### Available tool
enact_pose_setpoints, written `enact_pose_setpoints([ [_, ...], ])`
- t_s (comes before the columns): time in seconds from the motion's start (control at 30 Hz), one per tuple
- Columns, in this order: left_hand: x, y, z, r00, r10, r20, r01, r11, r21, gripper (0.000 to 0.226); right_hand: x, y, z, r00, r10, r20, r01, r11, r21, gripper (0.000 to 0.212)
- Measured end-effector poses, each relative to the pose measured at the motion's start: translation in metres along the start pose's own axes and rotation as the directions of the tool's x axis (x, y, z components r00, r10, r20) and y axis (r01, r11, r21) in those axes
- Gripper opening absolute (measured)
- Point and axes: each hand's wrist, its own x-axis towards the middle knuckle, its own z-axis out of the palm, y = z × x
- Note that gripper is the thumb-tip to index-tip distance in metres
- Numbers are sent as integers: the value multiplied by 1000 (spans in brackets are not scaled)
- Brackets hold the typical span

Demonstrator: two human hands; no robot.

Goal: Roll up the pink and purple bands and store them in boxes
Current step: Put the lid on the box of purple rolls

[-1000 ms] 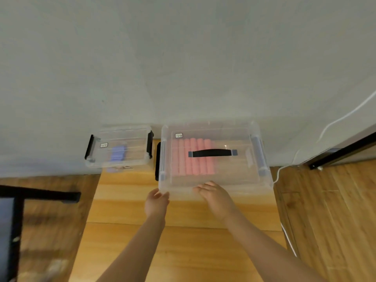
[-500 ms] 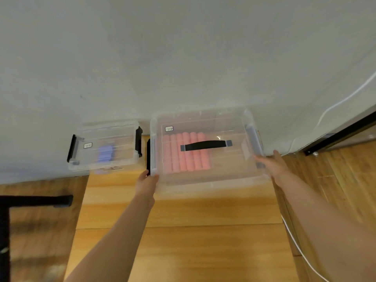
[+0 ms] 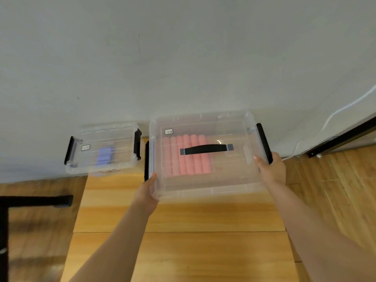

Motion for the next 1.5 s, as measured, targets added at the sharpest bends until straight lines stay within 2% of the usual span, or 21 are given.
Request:
enact_pose_setpoints([
  [0.07, 4, 0, -4, 997, 33, -70, -34, 999, -22, 76, -2, 0, 0, 1000, -15, -10, 15, 1000, -23, 47],
  [0.13, 2, 6, 0, 986, 67, -153, -66, 998, 11, 55, -4, 0, -2, 1000, -21, -20, 21, 1000, -12, 38],
  [0.2, 1, 9, 5, 978, 111, -177, -89, 988, 126, 44, -6, 2, -3, 999, -19, -33, 18, 999, -30, 36],
  [0.33, -5, 14, 14, 944, 260, -205, -168, 910, 379, 40, -10, 0, -3, 998, -28, -54, 25, 998, -62, 35],
  [0.5, -12, 10, 27, 877, 421, -232, -232, 794, 561, 39, -11, -2, -3, 996, -64, -70, 56, 992, -109, 29],
  [0.67, -14, 10, 39, 833, 504, -226, -167, 619, 767, 39, -11, -2, -1, 984, -152, -92, 131, 971, -201, 22],
  [0.87, -15, 9, 39, 820, 525, -228, -103, 527, 844, 43, -11, -2, 1, 982, -176, -73, 150, 951, -271, 23],
  [1.0, -15, 6, 36, 794, 575, -197, -119, 465, 877, 40, -16, -1, 3, 983, -181, -37, 160, 932, -324, 29],
  [1.1, -14, 6, 29, 773, 625, -107, -172, 369, 914, 35, -14, 4, 2, 979, -204, 9, 195, 921, -337, 48],
  [1.23, -8, 16, 19, 789, 613, 35, -211, 217, 953, 39, -13, 5, 1, 982, -190, 15, 185, 930, -318, 51],
  [1.33, -7, 17, 22, 799, 600, 41, -195, 193, 962, 49, -15, 5, 2, 981, -193, 10, 187, 933, -309, 51],
  [1.37, -8, 15, 21, 780, 623, 58, -200, 161, 966, 51, -16, 6, 2, 981, -194, 14, 189, 931, -311, 51],
  [1.47, -12, 17, 11, 635, 744, 209, -243, -64, 968, 64, -17, 5, 3, 979, -205, 24, 201, 926, -318, 50],
  [1.5, -12, 21, 6, 631, 745, 218, -224, -94, 970, 75, -19, 4, 4, 979, -203, 28, 202, 928, -313, 50],
])
